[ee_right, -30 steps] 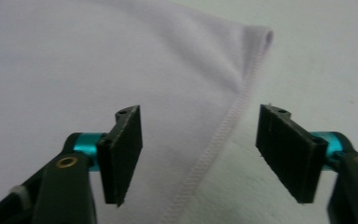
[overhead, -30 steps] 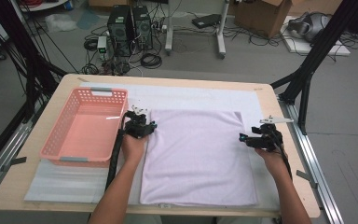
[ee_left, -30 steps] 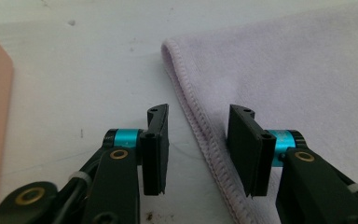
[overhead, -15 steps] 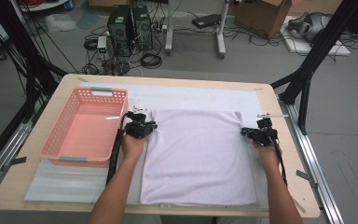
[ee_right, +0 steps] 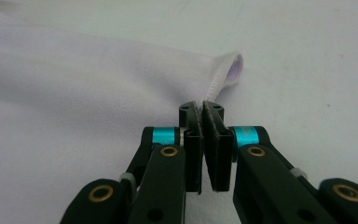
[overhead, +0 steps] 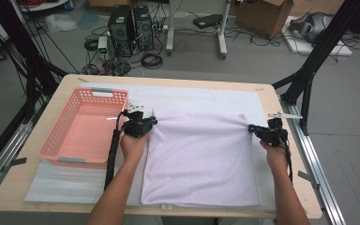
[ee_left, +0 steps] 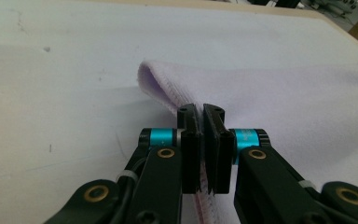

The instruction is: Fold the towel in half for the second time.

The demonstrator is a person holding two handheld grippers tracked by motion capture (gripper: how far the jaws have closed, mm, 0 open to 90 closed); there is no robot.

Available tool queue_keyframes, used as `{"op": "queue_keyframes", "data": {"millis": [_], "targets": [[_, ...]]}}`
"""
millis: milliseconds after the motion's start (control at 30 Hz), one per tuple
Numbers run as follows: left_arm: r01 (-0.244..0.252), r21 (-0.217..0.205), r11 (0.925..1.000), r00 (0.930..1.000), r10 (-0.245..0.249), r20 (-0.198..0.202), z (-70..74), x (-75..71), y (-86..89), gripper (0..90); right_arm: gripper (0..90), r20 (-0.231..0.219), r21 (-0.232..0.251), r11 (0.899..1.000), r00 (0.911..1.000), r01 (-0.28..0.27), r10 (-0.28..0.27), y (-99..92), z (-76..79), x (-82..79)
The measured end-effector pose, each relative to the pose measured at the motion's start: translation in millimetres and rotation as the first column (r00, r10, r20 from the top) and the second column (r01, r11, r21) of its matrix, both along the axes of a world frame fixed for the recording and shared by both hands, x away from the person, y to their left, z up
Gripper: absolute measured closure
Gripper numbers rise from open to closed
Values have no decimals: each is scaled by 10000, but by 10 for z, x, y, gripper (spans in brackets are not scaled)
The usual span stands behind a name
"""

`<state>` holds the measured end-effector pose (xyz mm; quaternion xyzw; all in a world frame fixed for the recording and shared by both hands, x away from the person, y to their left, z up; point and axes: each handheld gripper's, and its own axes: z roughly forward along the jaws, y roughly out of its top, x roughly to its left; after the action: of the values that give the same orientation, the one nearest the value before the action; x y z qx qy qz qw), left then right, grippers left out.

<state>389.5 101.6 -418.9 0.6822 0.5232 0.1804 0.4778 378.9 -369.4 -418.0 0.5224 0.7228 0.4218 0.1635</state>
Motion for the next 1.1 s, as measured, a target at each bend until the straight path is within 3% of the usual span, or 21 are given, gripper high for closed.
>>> {"op": "queue_keyframes", "data": {"millis": [333,567,867,1100], "targets": [[296,-225,9993,9996,-295,50,125,-240,77,854,866,395,219,9991,9986,-364,355,-26,158,-300],[794,36,9968,9963,-794,314,167,-473,112,854,866,576,358,9977,9968,-584,562,-45,174,-549],[1533,334,9876,9826,-1560,1009,161,-885,118,853,866,709,316,9964,9945,-791,767,-78,125,-897],[1863,469,9814,9778,-1899,883,37,-1122,165,853,866,639,111,9954,9935,-950,941,-41,71,-1102]]}}
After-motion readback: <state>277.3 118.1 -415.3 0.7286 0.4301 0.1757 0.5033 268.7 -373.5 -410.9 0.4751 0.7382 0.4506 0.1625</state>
